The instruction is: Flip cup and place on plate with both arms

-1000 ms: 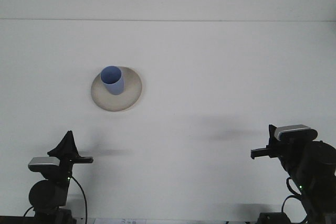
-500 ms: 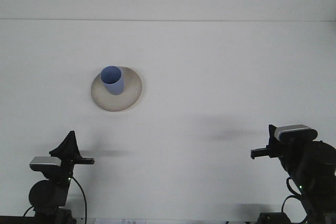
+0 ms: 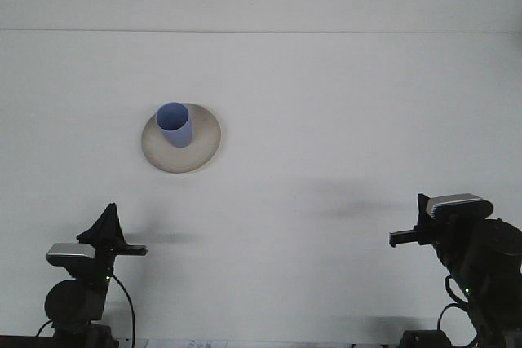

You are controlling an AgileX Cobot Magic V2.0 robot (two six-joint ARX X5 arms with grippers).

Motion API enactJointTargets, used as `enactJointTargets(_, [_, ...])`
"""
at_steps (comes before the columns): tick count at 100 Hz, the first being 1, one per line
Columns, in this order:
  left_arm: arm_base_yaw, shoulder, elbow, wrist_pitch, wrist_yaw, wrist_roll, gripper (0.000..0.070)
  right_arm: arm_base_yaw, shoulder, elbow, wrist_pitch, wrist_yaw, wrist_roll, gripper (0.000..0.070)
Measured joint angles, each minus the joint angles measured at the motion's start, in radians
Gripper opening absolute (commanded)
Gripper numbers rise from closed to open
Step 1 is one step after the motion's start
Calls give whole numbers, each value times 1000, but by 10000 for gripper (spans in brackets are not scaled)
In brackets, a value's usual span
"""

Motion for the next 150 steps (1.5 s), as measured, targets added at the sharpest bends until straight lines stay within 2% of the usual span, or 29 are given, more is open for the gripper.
enactJointTargets(23, [0,0,0,0,1,0,12,0,-38,-31,62,14,0,0])
enactJointTargets(37, [0,0,0,0,1,0,12,0,-135,-103,206,27,0,0])
enactJointTargets(59, [0,0,0,0,1,0,12,0,-335,-332,585,25,0,0])
enactJointTargets(75, [0,0,0,0,2,0,12,0,-469,-503,738,24,0,0])
enactJointTargets(114, [0,0,0,0,2,0,12,0,-605,-748,759,24,0,0])
enactJointTargets(150, [0,0,0,0,2,0,12,0,-605,-846,780,25,0,0])
